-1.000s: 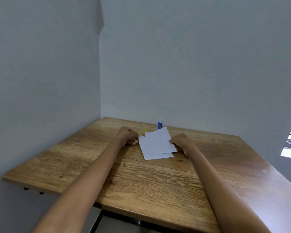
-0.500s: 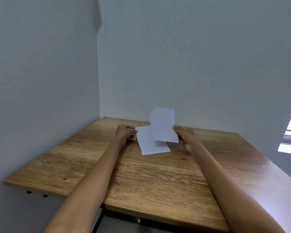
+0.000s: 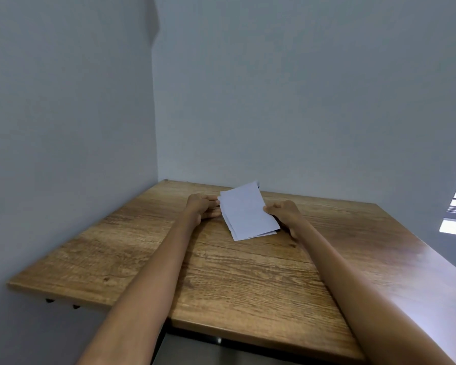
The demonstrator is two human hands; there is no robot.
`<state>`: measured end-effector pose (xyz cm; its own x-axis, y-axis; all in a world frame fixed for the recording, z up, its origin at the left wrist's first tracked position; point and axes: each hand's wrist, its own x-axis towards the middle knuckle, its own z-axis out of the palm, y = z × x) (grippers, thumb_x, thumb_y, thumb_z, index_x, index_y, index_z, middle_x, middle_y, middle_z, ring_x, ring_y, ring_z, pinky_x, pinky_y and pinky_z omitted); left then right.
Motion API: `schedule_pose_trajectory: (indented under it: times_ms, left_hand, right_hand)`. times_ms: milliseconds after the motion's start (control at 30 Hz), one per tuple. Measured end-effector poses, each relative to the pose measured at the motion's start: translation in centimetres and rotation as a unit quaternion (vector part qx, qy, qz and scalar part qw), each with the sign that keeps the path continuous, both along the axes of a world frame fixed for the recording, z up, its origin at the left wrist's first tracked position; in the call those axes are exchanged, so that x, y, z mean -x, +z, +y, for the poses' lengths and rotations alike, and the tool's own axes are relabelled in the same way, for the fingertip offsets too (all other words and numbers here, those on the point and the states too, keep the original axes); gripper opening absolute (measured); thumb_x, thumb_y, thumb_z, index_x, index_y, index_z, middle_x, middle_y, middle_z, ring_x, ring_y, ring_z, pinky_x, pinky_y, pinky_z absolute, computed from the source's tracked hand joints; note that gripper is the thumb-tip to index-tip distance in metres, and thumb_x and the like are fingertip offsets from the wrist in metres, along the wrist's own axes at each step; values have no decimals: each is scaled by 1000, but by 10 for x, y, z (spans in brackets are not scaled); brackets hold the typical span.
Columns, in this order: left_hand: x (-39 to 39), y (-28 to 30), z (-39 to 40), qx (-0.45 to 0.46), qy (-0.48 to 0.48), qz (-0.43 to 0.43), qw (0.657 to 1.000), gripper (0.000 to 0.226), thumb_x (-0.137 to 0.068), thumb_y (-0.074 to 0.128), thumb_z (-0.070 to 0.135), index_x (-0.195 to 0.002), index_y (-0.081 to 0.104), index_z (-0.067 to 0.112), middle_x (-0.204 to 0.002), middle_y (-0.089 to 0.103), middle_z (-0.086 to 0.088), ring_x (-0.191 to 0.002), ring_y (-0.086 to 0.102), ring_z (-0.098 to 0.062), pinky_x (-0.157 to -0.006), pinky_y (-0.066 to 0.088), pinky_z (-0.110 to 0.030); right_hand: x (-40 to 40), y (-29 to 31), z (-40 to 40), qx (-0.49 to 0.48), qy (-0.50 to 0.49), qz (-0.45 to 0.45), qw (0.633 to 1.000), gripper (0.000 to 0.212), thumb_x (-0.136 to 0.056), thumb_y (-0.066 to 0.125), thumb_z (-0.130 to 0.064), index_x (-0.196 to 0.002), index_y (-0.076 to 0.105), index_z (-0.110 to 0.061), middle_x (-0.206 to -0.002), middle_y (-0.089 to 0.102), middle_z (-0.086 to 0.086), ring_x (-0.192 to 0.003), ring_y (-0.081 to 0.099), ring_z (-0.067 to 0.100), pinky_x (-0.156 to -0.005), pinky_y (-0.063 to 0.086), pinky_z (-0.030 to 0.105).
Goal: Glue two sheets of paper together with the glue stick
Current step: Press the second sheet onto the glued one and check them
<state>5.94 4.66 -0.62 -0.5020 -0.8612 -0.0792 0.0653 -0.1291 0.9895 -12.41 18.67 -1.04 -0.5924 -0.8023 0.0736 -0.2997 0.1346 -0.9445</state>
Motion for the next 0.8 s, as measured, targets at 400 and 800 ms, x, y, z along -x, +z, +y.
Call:
schedule_pose_trajectory:
  times_ms: [400,800]
  left_hand:
    - [2,0,2,-12,15,20,1000,23,-87,52,-13,-107,62,-8,-77,67,-12,-55,67,-17,-46,57,-23]
    - [4,-5,0,-2,116,62,991,21,-81,59,-14,-101,62,-6,-75,64,-13,-58,61,-19,-41,52,-19]
  right_hand:
    - [-10,-1,-2,-4,1,36,999,12,-86,62,-13,-78,59,-5,-79,59,13,-72,50,20,-60,31,29]
    - [-18,-2,-5,10,-28,36,999,14,-84,61,-11,-73,54,-9,-74,52,12,-71,46,21,-65,27,31]
